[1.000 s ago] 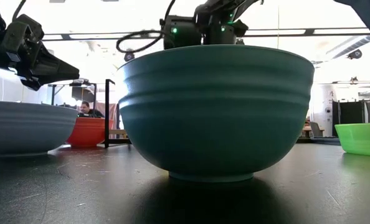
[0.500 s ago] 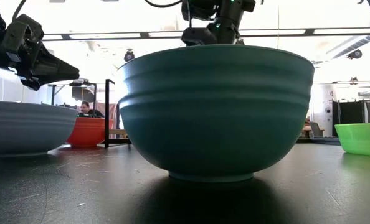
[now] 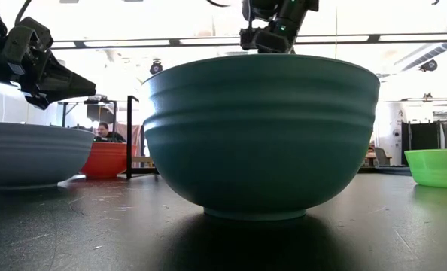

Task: Place and stack bowls onto a shelf
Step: Stack the light yellow bowl on top of the light pink bowl on the shelf, then stack the light green bowl on top of the light yellow bowl on the shelf

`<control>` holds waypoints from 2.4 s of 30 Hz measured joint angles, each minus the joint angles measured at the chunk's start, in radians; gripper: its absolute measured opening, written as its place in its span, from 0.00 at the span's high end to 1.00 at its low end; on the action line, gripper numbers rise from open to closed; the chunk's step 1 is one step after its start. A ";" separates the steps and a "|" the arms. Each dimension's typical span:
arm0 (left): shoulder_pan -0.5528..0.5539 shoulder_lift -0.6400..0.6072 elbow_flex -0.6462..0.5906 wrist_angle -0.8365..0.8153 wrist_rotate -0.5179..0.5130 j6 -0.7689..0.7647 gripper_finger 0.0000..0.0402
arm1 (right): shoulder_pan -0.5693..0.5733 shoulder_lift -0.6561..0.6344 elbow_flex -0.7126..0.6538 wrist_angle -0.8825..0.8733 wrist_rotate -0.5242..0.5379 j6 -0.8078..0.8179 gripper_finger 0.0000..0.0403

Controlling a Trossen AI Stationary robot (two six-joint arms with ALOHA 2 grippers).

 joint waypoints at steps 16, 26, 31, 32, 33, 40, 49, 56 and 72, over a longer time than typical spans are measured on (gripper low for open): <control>0.000 0.000 0.000 0.000 0.000 0.000 0.74 | -0.234 0.015 0.000 0.057 0.132 -0.533 0.98; 0.000 0.000 0.000 0.000 0.000 0.000 0.74 | -0.312 0.068 0.000 0.099 0.047 -0.601 0.98; 0.000 0.000 0.000 0.000 0.000 0.000 0.74 | -0.312 0.105 -0.001 0.132 0.049 -0.657 0.98; 0.000 0.000 0.000 0.000 0.000 0.000 0.74 | -0.312 0.111 -0.001 0.140 0.049 -0.662 0.98; 0.000 0.000 0.000 0.000 0.000 0.000 0.74 | -0.312 0.115 -0.001 0.140 0.049 -0.667 0.98; 0.000 0.000 0.000 0.000 0.000 0.000 0.74 | -0.312 0.132 -0.001 0.139 0.049 -0.632 0.98; 0.000 0.000 0.000 0.000 0.000 0.000 0.74 | -0.312 0.132 -0.001 0.142 0.049 -0.582 0.93; 0.000 0.000 0.000 0.000 0.000 0.000 0.74 | -0.312 0.132 0.001 0.142 0.049 -0.562 0.80; 0.000 0.000 0.000 0.000 0.000 0.000 0.74 | -0.302 0.132 0.188 0.066 0.029 -0.159 0.70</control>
